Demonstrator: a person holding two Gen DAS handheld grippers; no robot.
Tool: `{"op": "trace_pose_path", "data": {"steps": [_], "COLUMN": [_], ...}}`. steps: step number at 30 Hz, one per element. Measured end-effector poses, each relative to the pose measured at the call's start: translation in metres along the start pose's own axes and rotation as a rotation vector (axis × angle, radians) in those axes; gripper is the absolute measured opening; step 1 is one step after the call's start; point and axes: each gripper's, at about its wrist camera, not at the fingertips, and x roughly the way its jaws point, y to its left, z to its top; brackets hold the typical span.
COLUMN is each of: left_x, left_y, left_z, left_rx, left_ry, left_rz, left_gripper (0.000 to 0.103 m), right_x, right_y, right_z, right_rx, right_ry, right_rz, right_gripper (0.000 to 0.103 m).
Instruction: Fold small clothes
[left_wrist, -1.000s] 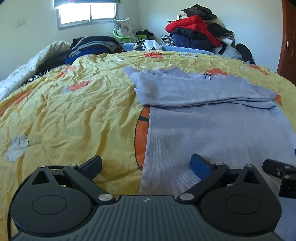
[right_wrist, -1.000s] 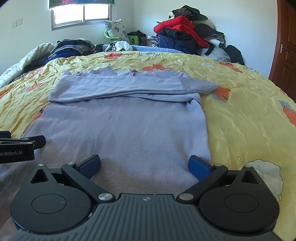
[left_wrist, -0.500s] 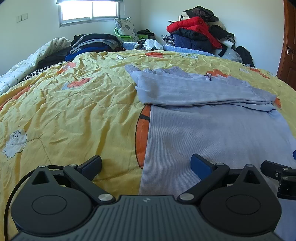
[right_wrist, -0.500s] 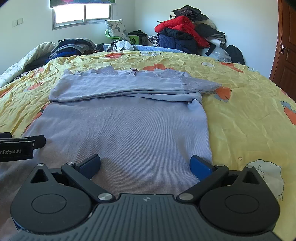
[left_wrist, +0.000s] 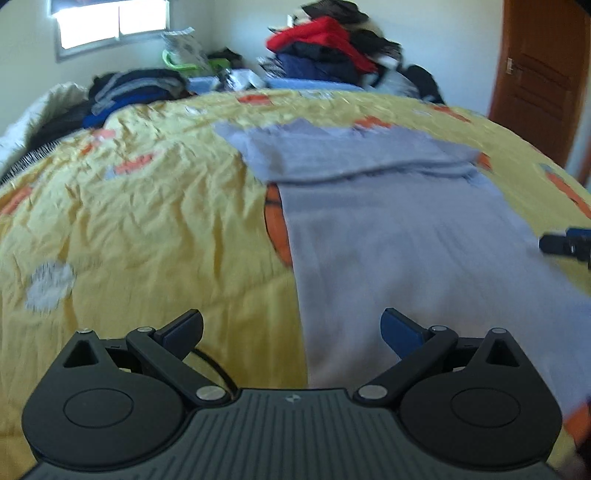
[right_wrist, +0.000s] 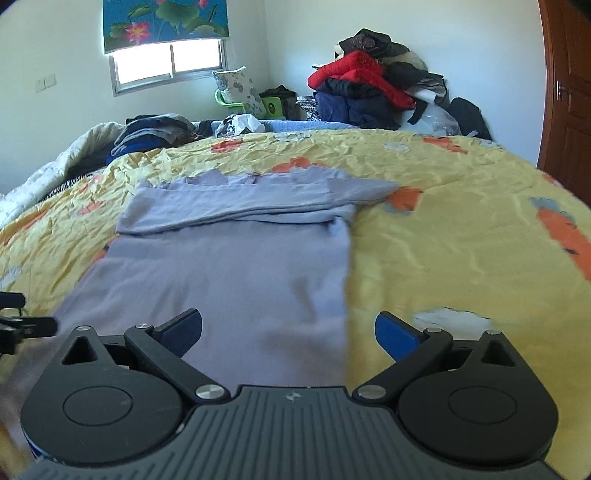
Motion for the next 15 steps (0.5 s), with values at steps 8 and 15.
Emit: {"op": "trace_pose_path", "data": {"steps": [8, 15], "left_x": [-0.02, -0.02], "left_y": [0.005, 0.0], "left_z": [-0.028, -0.028], "left_rx": [0.059, 0.105], "left_ry": [0.098, 0.126], "left_rz": [-0.195, -0.319], "left_gripper": [0.103, 0.103], "right_x": [-0.027, -0.039], "right_y": [-0.048, -0.078], "right_z": [-0.013, -0.031], "right_rx": [0.078, 0.16], "right_ry": [0.119, 0.234], "right_rz": [0.192, 0.351], "right_gripper": [0.088, 0.076]}}
